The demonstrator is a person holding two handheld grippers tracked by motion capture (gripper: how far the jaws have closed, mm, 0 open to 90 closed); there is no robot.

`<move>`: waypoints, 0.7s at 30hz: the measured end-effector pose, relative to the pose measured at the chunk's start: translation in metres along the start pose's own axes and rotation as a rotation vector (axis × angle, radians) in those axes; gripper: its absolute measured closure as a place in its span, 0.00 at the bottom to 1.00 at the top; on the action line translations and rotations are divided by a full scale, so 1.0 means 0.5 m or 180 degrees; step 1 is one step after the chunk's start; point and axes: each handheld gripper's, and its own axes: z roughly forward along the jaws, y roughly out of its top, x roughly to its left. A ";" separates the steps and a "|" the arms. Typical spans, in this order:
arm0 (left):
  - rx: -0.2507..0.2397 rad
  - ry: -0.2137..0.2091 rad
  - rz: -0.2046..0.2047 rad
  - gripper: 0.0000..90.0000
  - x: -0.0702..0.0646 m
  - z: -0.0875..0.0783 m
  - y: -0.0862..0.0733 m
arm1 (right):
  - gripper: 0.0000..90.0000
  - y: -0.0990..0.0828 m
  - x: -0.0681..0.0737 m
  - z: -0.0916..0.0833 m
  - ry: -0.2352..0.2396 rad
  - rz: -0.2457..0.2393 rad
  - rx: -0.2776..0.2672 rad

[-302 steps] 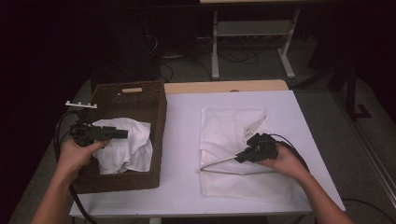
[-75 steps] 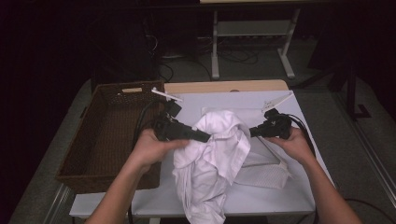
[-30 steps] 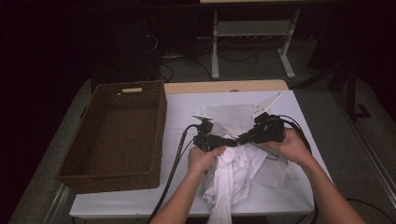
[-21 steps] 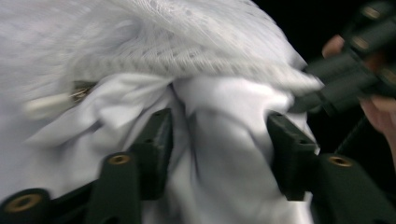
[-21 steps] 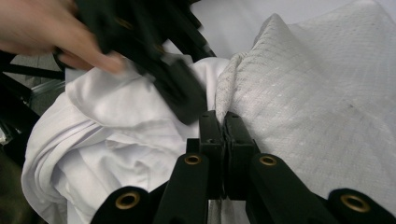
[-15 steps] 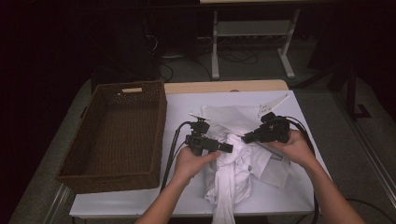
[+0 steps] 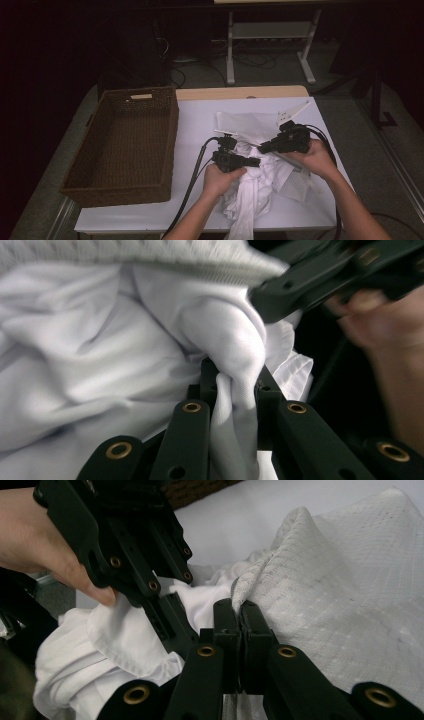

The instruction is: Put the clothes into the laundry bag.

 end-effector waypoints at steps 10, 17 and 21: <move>-0.0124 0.0413 -0.0118 0.81 0.028 0.024 0.013 | 0.98 -0.001 0.008 0.013 0.0109 0.0041 0.0257; 0.0009 0.0545 0.0096 0.48 -0.008 -0.040 0.007 | 0.98 -0.006 0.004 0.002 0.0013 0.0043 0.0203; 0.0137 0.0543 0.0169 0.39 -0.016 -0.067 -0.008 | 0.98 -0.005 0.005 0.003 -0.0018 0.0055 0.0205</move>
